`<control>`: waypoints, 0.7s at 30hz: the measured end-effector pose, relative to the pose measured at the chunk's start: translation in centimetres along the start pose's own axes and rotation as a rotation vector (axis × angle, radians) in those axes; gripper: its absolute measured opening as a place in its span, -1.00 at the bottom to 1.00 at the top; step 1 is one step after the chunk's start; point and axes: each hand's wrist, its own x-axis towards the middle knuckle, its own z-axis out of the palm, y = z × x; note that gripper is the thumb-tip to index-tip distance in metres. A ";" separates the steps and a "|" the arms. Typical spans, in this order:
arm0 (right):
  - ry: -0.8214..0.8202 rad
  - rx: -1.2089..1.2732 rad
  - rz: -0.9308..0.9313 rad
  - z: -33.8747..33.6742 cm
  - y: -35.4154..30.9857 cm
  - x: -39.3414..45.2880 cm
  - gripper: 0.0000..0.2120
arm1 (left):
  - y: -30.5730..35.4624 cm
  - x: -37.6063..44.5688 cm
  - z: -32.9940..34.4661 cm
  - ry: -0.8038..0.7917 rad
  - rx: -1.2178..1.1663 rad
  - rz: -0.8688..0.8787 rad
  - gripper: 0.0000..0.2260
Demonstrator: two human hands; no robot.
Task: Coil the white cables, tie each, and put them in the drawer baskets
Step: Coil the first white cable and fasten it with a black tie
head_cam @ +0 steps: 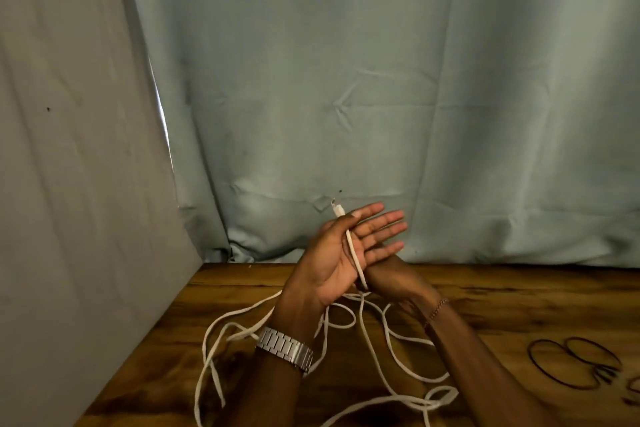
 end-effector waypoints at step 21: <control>0.363 -0.806 -0.653 -1.3 1.4 1.9 -0.63 | 1.2 -0.3 -1.8 -0.156 0.277 -0.298 -0.52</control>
